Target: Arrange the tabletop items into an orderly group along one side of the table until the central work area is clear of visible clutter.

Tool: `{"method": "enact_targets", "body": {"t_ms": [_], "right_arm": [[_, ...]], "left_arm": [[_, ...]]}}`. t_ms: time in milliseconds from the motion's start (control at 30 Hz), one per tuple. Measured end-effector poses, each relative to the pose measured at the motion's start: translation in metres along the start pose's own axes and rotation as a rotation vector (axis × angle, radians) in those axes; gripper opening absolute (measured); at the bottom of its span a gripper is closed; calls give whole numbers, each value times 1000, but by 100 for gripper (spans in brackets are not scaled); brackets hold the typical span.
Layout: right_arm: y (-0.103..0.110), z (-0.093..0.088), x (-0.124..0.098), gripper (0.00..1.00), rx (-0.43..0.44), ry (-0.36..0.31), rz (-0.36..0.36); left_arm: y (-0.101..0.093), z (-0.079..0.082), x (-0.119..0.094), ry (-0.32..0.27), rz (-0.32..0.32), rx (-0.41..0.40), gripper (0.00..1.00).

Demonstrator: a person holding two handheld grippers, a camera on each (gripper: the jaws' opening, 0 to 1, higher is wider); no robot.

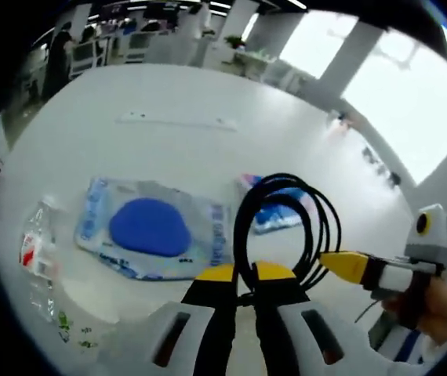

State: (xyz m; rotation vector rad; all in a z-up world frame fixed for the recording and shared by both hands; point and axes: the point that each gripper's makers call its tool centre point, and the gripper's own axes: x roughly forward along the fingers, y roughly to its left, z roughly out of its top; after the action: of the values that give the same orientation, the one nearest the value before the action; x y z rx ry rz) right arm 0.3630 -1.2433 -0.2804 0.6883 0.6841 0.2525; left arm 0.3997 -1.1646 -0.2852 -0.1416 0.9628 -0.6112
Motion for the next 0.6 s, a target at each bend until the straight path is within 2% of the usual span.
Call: {"method": "enact_targets", "body": {"t_ms": [600], "right_arm": [[-41,-1,-16,0,7,42,-29]], "left_arm": [[-30,-20,26,56,-18,34,2]]}}
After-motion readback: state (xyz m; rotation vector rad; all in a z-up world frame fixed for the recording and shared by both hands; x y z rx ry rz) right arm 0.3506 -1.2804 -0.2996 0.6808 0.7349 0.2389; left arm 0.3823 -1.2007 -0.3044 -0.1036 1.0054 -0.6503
